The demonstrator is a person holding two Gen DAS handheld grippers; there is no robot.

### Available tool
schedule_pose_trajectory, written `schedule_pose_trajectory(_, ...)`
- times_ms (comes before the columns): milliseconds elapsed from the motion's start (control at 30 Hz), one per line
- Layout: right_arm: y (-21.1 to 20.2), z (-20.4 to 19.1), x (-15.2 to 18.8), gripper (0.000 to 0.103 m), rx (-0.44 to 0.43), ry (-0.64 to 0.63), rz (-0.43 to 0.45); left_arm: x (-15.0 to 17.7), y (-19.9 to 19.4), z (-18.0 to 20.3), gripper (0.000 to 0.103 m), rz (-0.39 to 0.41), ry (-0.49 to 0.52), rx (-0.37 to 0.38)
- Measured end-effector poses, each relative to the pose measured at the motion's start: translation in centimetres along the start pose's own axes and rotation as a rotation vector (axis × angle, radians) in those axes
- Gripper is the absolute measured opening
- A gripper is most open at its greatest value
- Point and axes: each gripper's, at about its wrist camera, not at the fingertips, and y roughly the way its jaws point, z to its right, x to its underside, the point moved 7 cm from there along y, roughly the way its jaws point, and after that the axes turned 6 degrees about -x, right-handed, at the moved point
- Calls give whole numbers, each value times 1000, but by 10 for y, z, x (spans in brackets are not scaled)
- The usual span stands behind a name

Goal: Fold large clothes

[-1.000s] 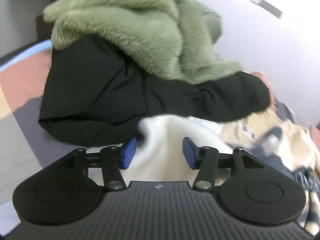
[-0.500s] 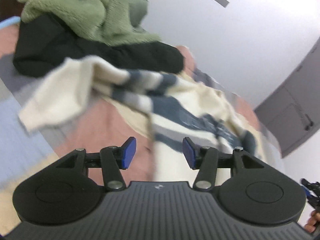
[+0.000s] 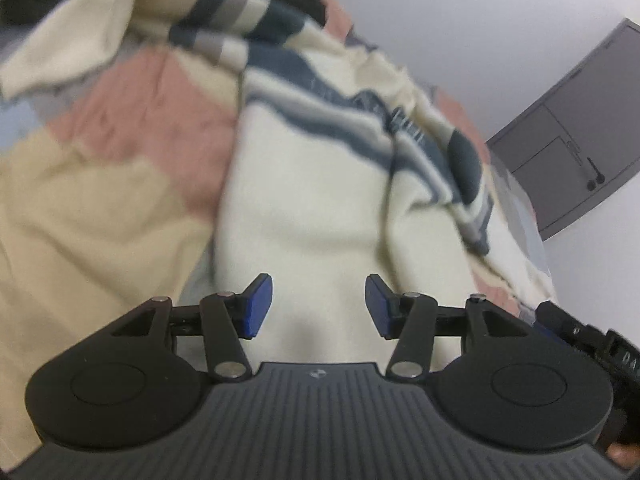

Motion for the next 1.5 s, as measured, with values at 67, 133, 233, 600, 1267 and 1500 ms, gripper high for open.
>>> schedule_pose_trajectory(67,6,-4,12,56,-16,-42,-13,4,8,-7,57,-17,-16,10)
schedule_pose_trajectory(133,16,-3,22,56,-10,-78,-41,4,9,-13,57,-11,-25,13)
schedule_pose_trajectory(233,31,-2,35,56,-32,-107,-94,1,11,-22,59,4,-52,-3)
schedule_pose_trajectory(600,66,3,59,64,50,-308,-169,14,45,-33,63,-59,-109,-32)
schedule_pose_trajectory(1267,-3,18,7,11,52,-205,100,0,4,-2,14,54,-85,177)
schedule_pose_trajectory(1500,-77,48,-34,11,57,-118,223,-57,-90,-31,13,151,-132,234)
